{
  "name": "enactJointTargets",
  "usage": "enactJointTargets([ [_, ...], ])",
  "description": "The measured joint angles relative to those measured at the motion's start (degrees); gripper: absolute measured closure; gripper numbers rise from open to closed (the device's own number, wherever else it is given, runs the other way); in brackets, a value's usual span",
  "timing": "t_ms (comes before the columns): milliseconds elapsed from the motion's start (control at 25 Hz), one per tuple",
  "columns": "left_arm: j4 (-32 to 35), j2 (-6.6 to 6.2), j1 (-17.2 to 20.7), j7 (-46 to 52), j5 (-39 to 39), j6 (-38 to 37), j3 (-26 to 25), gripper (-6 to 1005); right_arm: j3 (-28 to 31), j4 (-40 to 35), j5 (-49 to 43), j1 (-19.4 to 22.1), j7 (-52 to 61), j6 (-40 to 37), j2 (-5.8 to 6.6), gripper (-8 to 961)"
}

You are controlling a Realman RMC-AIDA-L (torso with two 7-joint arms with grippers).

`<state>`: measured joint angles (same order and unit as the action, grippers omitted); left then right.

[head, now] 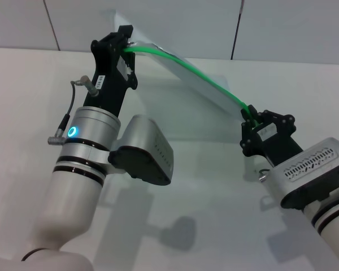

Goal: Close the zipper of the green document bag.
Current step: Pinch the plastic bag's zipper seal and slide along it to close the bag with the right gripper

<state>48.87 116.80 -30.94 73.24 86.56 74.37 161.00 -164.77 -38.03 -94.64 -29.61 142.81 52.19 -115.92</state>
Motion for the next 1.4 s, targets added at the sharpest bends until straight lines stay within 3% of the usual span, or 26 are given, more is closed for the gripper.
enactJointTargets([
  [1400, -0.16, 0.0, 0.18, -0.45, 0.18, 0.47, 0.02, 946, 0.51, 1.25, 2.0, -0.04, 0.85, -1.13, -0.01, 899],
])
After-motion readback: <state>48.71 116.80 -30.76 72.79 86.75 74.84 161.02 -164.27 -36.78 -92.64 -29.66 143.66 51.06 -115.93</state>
